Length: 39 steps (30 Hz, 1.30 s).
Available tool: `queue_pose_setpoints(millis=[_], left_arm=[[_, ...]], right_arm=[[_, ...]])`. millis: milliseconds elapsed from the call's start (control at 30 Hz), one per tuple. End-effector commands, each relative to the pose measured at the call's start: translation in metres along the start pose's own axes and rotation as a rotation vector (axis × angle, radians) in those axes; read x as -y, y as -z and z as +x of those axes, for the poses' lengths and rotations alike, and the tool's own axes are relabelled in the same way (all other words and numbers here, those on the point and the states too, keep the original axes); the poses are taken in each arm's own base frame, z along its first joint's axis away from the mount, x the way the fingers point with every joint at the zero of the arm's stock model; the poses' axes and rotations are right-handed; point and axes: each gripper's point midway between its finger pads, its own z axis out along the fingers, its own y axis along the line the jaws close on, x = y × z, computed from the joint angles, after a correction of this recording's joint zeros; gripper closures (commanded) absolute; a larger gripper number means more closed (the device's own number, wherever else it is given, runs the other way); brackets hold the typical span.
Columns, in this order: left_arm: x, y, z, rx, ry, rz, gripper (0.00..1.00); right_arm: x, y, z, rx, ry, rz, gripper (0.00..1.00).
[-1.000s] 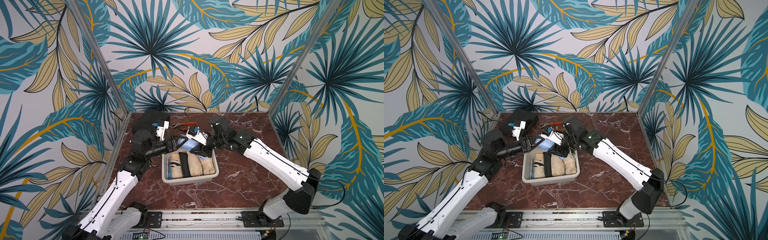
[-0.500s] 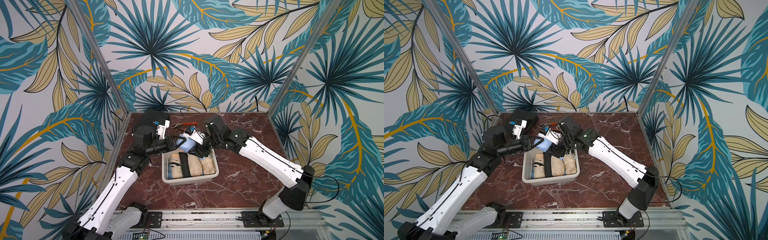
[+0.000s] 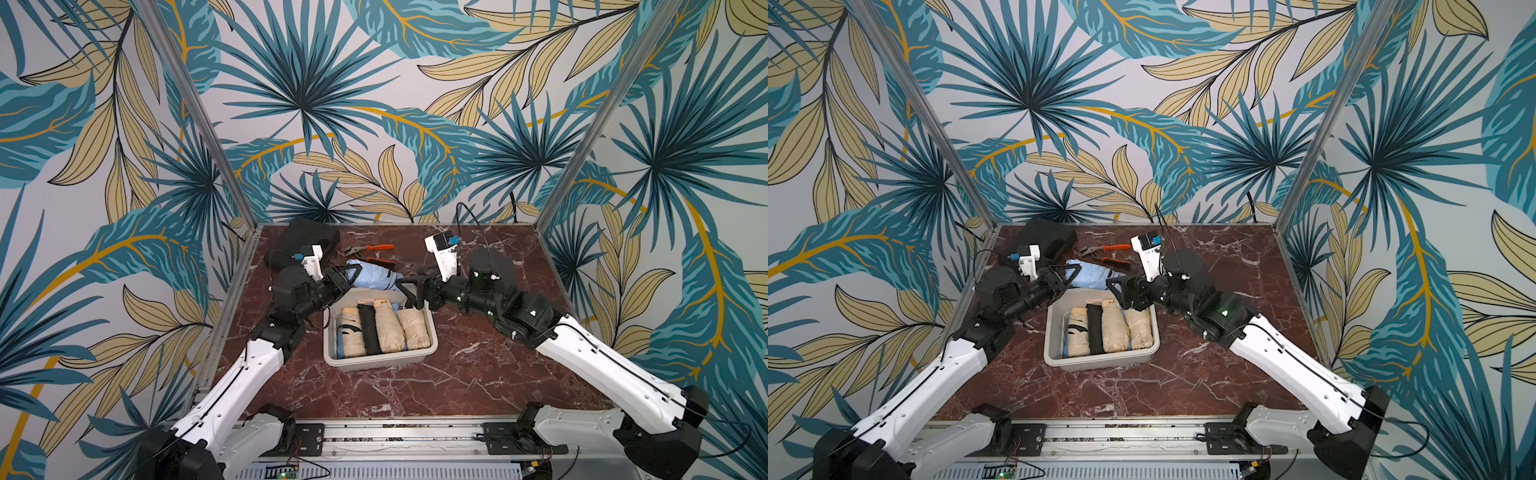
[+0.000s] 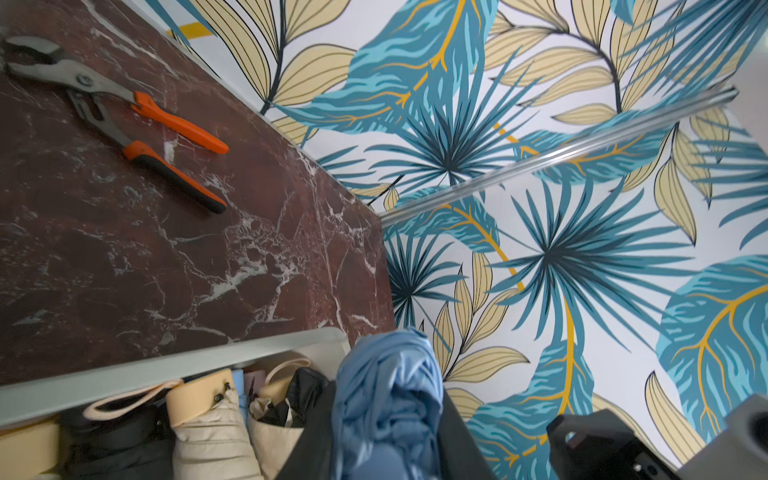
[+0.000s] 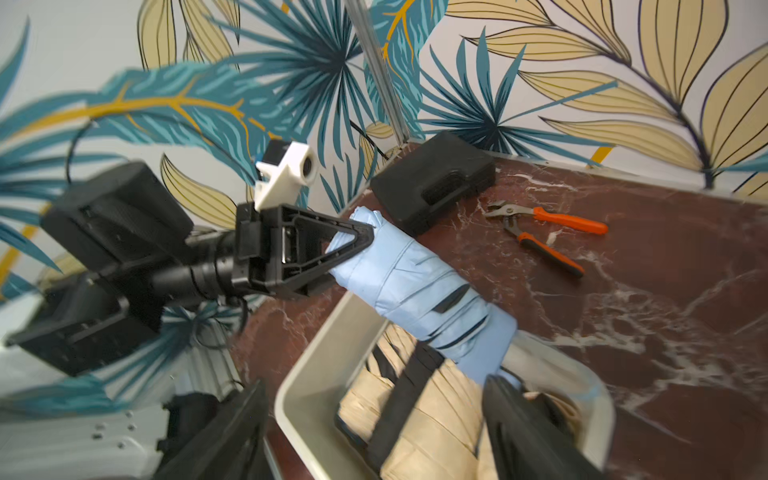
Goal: Put the umbrella into the storage box
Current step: Move the storage box to the center of the board.
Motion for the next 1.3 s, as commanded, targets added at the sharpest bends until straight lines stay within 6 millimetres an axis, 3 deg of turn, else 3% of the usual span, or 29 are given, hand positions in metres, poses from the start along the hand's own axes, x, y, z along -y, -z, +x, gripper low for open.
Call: queue_pose_setpoints(millis=[0,100,367,600,833,1000,1100,1133,1167,1233,1267], left_arm=[[0.050,0.015,-0.038,0.194,0.046,0.208,1.00],[0.052,0.020,-0.040,0.218,0.056,0.223,1.00],[0.051,0.031,-0.044,0.268,0.128,0.264,1.00],[0.042,0.041,-0.039,0.279,0.149,0.238,1.00],[0.039,0.050,-0.038,0.300,0.170,0.245,1.00],[0.035,0.055,-0.038,0.313,0.185,0.248,1.00],[0.031,0.056,-0.036,0.316,0.193,0.242,1.00],[0.031,0.056,-0.036,0.315,0.194,0.243,0.98],[0.030,0.057,-0.035,0.317,0.195,0.242,0.90],[0.027,0.058,-0.034,0.320,0.195,0.236,0.64],[0.025,0.059,-0.034,0.323,0.197,0.228,0.46]], right_arm=[[-0.014,-0.023,-0.012,0.083,-0.344,-0.125,0.18],[-0.022,-0.042,-0.002,0.079,-0.427,-0.144,0.16],[-0.020,-0.087,-0.008,0.248,-0.739,-0.253,0.14],[-0.035,-0.111,-0.017,0.308,-0.738,-0.319,0.16],[-0.019,-0.125,-0.019,0.419,-0.796,-0.255,0.30],[-0.023,-0.135,-0.027,0.437,-0.810,-0.264,0.42],[-0.025,-0.138,-0.029,0.448,-0.813,-0.261,0.54],[-0.025,-0.139,-0.030,0.450,-0.814,-0.262,0.58],[-0.026,-0.140,-0.031,0.451,-0.814,-0.265,0.63],[-0.027,-0.140,-0.033,0.454,-0.805,-0.266,0.71],[-0.027,-0.140,-0.034,0.459,-0.799,-0.263,0.74]])
